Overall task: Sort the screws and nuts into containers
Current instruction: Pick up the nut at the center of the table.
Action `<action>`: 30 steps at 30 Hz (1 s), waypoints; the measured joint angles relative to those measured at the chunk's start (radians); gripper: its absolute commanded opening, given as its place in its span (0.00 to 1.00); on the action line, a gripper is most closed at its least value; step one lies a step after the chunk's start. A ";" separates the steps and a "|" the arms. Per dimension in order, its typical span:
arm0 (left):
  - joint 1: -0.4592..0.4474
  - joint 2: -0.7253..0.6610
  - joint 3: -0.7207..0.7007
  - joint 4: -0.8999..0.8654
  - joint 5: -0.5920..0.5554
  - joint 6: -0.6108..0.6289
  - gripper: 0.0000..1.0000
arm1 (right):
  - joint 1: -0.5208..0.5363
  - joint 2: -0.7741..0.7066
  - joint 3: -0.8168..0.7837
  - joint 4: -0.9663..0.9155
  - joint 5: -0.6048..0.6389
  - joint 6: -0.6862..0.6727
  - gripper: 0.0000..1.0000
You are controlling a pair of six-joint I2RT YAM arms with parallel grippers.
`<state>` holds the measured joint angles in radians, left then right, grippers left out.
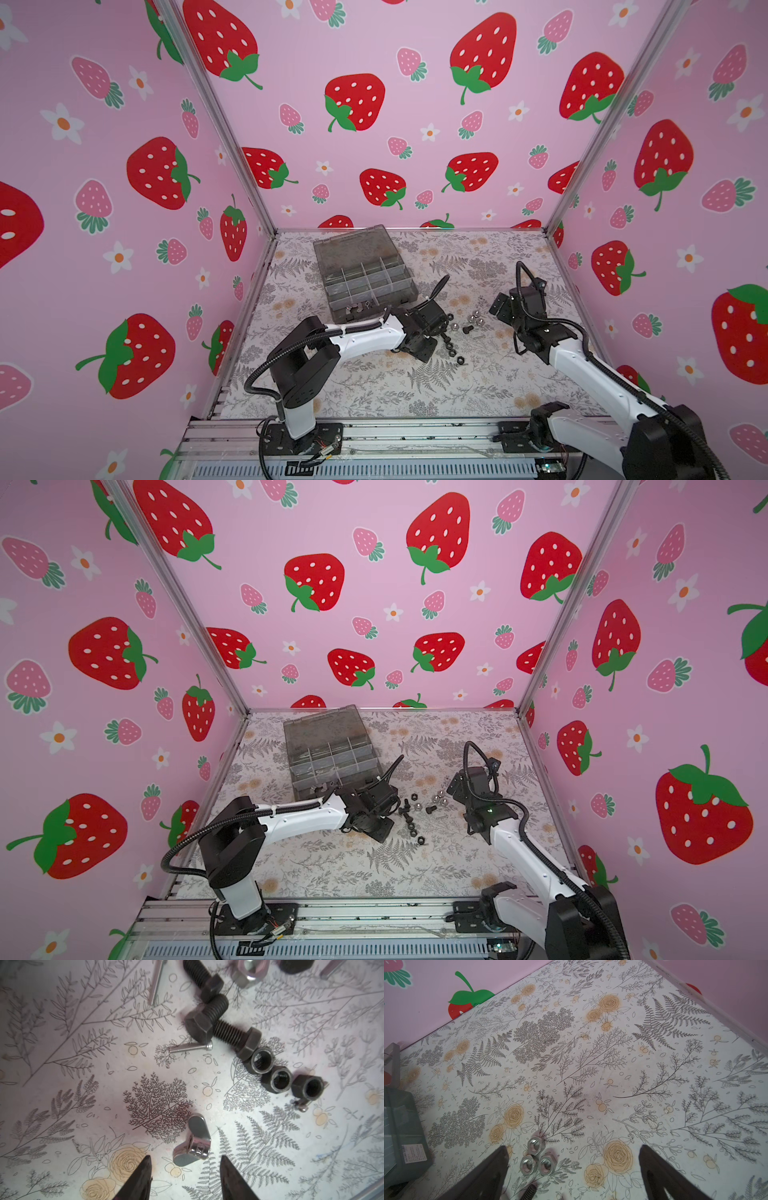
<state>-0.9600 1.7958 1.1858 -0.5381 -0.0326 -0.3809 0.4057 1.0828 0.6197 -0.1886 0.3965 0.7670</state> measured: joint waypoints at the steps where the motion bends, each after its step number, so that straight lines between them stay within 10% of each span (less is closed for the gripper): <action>1: 0.000 0.003 0.000 -0.002 0.000 0.003 0.53 | 0.000 0.001 0.000 0.000 0.000 0.000 1.00; 30: -0.003 0.111 0.044 0.008 0.014 0.037 0.46 | 0.000 0.003 0.000 -0.019 0.012 0.006 1.00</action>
<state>-0.9627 1.9068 1.2297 -0.5301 -0.0181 -0.3443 0.4057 1.0855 0.6197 -0.2081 0.4088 0.7731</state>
